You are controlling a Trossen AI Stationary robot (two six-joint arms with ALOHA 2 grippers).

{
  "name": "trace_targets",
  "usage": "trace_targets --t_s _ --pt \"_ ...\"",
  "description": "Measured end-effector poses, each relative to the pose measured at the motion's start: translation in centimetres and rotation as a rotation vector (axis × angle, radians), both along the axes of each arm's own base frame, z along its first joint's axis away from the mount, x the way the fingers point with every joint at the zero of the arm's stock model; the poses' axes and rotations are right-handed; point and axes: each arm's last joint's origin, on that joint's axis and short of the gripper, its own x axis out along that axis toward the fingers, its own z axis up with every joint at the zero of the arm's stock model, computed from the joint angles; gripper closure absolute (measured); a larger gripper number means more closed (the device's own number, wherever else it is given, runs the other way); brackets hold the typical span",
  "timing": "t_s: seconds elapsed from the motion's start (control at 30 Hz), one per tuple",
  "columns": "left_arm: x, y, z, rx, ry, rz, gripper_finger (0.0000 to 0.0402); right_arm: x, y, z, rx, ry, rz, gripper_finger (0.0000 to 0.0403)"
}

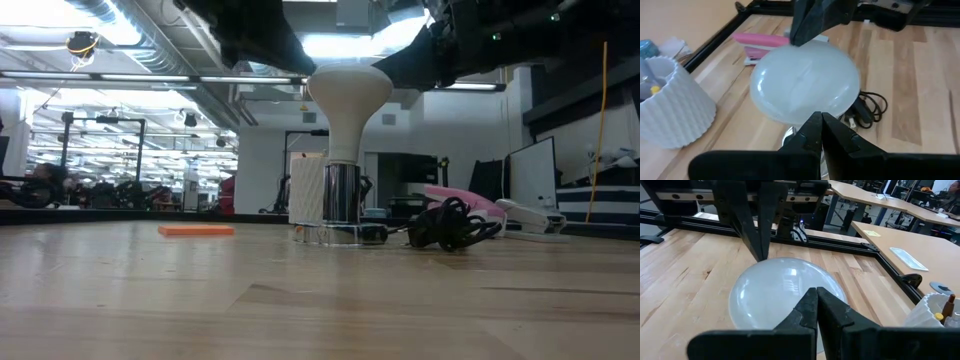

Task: Screw lightbulb
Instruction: Insert the lightbulb into the lamp

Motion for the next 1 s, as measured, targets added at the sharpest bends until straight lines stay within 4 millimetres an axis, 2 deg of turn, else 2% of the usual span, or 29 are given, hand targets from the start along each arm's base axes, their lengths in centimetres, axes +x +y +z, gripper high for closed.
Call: trace_targets --t_s 0.47,0.8,1.0 --pt "-0.2 0.4 -0.2 0.000 0.006 0.076 0.0400 0.0 0.2 0.0 0.011 0.002 0.052 0.0394" --pt "0.3 2.5 -0.2 -0.018 -0.015 0.171 0.0400 0.0 0.4 0.0 0.021 0.002 0.103 0.0394" --pt "0.4 3.1 -0.2 -0.016 -0.014 0.186 0.0400 0.0 0.3 0.0 0.019 0.002 0.092 0.0394"
